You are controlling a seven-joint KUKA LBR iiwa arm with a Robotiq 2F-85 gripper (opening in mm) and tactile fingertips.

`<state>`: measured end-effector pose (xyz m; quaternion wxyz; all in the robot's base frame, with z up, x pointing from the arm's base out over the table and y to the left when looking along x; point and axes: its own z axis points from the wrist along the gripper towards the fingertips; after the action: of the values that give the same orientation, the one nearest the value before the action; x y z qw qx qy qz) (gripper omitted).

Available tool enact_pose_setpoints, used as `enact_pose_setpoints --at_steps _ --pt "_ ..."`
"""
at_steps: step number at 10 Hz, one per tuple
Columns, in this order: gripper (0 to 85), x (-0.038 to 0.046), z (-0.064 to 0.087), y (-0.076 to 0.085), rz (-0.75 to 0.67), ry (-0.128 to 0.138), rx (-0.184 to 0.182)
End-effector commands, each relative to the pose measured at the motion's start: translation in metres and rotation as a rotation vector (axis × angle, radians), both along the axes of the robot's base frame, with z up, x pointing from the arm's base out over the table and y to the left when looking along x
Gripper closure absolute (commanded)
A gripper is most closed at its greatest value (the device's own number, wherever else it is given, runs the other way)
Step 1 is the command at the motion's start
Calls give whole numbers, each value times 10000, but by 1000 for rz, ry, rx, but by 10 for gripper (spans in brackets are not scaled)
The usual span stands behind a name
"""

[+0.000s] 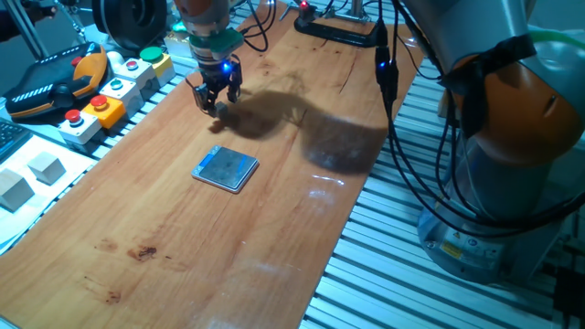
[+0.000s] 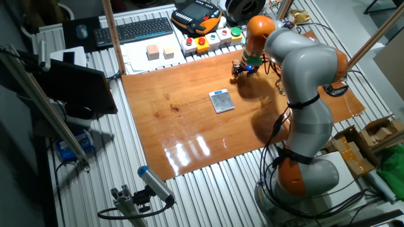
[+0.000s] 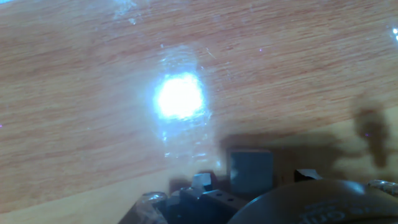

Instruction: Place the block on the scale

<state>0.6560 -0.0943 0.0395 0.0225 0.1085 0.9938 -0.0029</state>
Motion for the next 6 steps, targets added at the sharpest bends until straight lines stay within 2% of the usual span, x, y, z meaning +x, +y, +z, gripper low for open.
enact_pose_setpoints --at_steps 1,6 --pt "170 18 -7 -9 2 2 0" --pt "217 33 -75 -26 8 2 7"
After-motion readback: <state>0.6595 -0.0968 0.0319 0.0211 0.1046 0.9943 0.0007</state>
